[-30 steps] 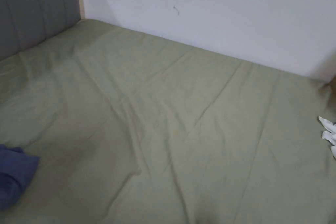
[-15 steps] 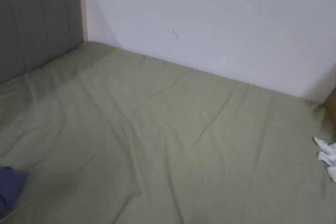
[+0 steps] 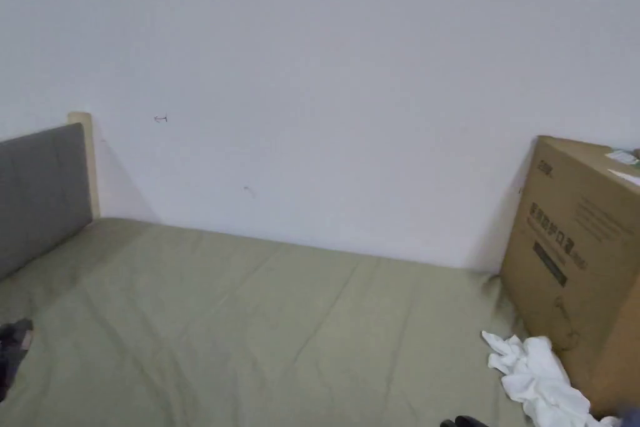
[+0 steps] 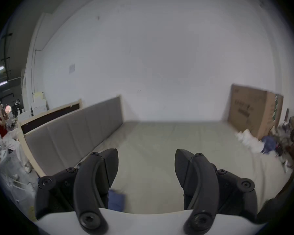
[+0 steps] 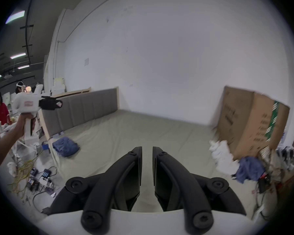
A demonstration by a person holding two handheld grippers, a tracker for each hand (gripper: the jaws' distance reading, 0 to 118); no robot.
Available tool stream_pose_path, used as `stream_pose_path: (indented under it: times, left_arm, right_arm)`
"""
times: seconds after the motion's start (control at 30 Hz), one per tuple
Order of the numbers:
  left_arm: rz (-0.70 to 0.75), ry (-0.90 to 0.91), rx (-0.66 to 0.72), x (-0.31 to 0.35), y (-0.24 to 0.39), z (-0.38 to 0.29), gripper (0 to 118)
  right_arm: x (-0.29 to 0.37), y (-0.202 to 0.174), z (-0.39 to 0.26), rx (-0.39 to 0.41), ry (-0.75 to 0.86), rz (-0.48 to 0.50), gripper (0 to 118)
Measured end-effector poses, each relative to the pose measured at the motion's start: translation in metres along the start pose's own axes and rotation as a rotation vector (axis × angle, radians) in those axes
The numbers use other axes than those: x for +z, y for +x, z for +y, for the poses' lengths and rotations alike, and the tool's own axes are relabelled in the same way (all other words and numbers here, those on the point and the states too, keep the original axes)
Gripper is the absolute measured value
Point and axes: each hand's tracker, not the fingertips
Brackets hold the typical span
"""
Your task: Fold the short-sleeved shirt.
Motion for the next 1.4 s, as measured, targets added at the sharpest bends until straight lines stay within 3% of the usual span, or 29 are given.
stream_pose_path:
  times: [0.17,0.27,0.57,0.6,0.67,0.7,0.87,1.17,1.4]
  left_arm:
    - [-0.136,0.083,0.050,0.041,0.088,0.013,79]
    - [-0.142,0.108,0.064,0.060,0.127,0.013,79]
    - [-0.235,0.063,0.060,0.076,0.189,-0.008,79]
    - [-0.256,0.065,0.058,0.077,0.190,-0.009,85]
    - [-0.272,0.078,0.073,0.081,0.194,-0.013,110]
    - [-0.290,0.085,0.080,0.082,0.196,-0.014,115]
    - [-0.317,0.088,0.071,0.086,0.201,-0.010,118]
    - [-0.068,0.112,0.012,0.092,0.213,-0.006,118]
    - [-0.098,0.111,-0.050,0.100,0.221,-0.003,118]
  right_arm:
    - [0.038,0.006,0.037,0.000,0.058,-0.083,17]
    - [0.053,0.012,0.041,0.028,0.070,-0.154,17]
    - [0.070,0.019,0.024,0.056,0.071,-0.226,18]
    - [0.070,0.020,0.022,0.052,0.074,-0.231,36]
    - [0.064,0.021,0.021,0.024,0.033,-0.233,115]
    - [0.065,0.017,0.021,0.016,0.084,-0.178,118]
    - [0.061,0.012,0.025,0.002,0.108,-0.224,118]
    - [0.071,0.010,0.036,0.018,0.161,-0.260,118]
    - [0.080,0.014,0.037,0.003,0.173,-0.263,118]
